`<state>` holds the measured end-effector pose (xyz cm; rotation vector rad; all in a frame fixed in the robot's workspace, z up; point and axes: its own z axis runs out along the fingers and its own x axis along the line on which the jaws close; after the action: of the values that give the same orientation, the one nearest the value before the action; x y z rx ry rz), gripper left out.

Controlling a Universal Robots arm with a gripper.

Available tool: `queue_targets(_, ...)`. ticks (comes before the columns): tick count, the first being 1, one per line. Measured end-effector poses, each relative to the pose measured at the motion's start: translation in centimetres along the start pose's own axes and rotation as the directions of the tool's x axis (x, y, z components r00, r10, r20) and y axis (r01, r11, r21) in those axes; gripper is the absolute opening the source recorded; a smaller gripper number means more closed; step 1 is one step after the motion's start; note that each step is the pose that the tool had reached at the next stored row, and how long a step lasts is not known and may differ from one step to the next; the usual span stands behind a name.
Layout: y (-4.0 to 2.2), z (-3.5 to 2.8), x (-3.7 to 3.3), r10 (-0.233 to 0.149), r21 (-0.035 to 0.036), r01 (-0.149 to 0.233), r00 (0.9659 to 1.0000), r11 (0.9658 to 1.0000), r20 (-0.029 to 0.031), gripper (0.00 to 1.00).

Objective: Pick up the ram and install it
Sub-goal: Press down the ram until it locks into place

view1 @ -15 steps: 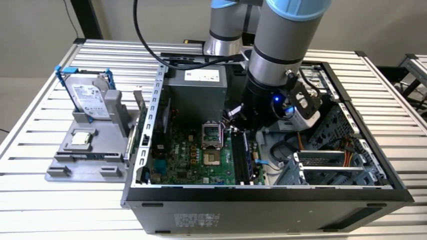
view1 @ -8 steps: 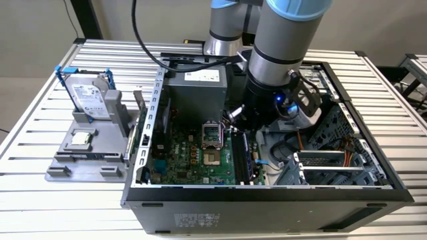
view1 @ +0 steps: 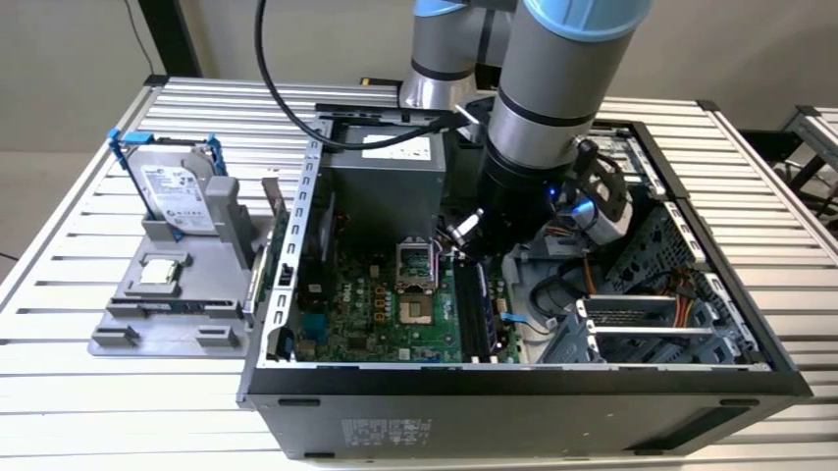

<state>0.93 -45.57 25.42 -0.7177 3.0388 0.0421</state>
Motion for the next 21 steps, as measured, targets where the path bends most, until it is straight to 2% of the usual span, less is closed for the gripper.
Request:
queue_targets(3, 0.0, 0.0, 0.0, -0.054, -0.0013, 0.054, 0.9985, 0.9985, -0.0012, 0.0)
queue_targets(5, 0.0, 0.0, 0.0, -0.091, -0.0022, 0.091, 0.9959, 0.9959, -0.0018, 0.0)
queue_targets(7, 0.0, 0.0, 0.0, -0.127, -0.0031, 0.127, 0.9919, 0.9919, -0.0023, 0.0)
queue_targets(10, 0.0, 0.0, 0.0, -0.181, -0.0037, 0.181, 0.9835, 0.9835, -0.0022, 0.0)
queue_targets(12, 0.0, 0.0, 0.0, -0.216, -0.0045, 0.216, 0.9764, 0.9763, -0.0023, 0.0)
queue_targets(15, 0.0, 0.0, 0.0, -0.268, -0.0046, 0.268, 0.9635, 0.9635, -0.0015, 0.0)
queue_targets(21, 0.0, 0.0, 0.01, -0.365, -0.0062, 0.365, 0.9311, 0.931, -0.0013, 0.0)
